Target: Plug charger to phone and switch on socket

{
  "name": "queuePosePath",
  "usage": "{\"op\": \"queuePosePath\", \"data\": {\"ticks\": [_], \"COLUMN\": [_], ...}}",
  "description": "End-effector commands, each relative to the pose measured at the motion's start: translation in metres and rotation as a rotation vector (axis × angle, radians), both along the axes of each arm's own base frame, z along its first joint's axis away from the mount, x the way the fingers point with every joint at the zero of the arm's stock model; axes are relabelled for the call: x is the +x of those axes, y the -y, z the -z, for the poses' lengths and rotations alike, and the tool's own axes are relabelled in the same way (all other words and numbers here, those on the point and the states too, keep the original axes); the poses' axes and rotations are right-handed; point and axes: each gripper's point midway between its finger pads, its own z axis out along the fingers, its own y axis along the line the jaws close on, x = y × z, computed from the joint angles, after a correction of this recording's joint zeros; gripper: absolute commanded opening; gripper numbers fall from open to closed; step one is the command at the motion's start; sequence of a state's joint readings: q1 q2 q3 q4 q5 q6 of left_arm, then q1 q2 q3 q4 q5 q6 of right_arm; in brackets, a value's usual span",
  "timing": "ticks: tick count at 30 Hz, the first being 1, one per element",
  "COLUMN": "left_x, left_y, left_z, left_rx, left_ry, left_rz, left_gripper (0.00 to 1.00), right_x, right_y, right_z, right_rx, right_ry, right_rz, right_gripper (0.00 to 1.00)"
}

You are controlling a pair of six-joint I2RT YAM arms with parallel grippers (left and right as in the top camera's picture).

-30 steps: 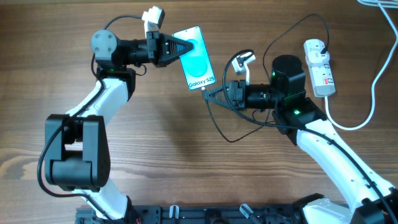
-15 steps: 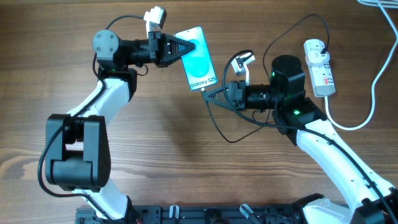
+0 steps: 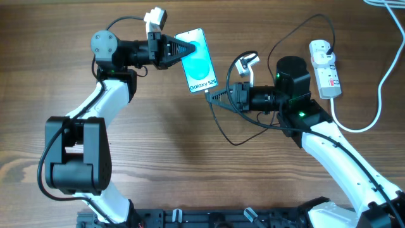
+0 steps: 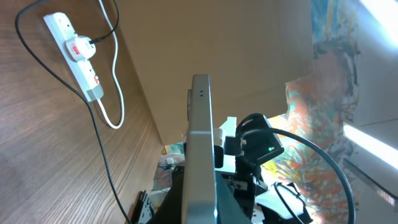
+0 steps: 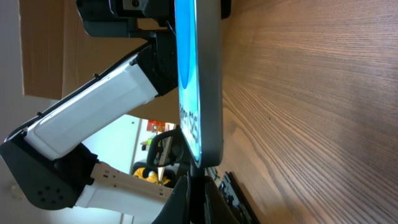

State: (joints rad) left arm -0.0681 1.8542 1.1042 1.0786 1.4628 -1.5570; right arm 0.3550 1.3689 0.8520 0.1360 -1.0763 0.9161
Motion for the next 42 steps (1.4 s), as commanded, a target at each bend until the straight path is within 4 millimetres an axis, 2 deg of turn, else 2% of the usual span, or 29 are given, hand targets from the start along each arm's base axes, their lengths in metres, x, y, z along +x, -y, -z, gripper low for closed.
{"op": "queuePosePath", "data": {"ticks": [1,22,42], "left_x": [-0.004,-0.003,-0.012], "left_y": [0.000,0.000,0.015], "left_z": [-0.007,-0.008,-0.012], "left_rx": [0.002,0.000,-0.005], "left_ry": [-0.001,0.015,0.054], "left_rz": [0.014,0.010,0.046], "left_gripper": [0.04,0.04,0.04], "right_x": [0.004,-0.003,-0.002], "right_y": [0.000,-0.001,-0.001], "right_z": [-0.001,-0.004,-0.004], "right_rx": [-0.004,0.015,0.013], "right_ry": [0.006,0.000,0.002], "right_rz": [0.019,-0.022,-0.018], "right_gripper": [0.04,0.05,0.04]}}
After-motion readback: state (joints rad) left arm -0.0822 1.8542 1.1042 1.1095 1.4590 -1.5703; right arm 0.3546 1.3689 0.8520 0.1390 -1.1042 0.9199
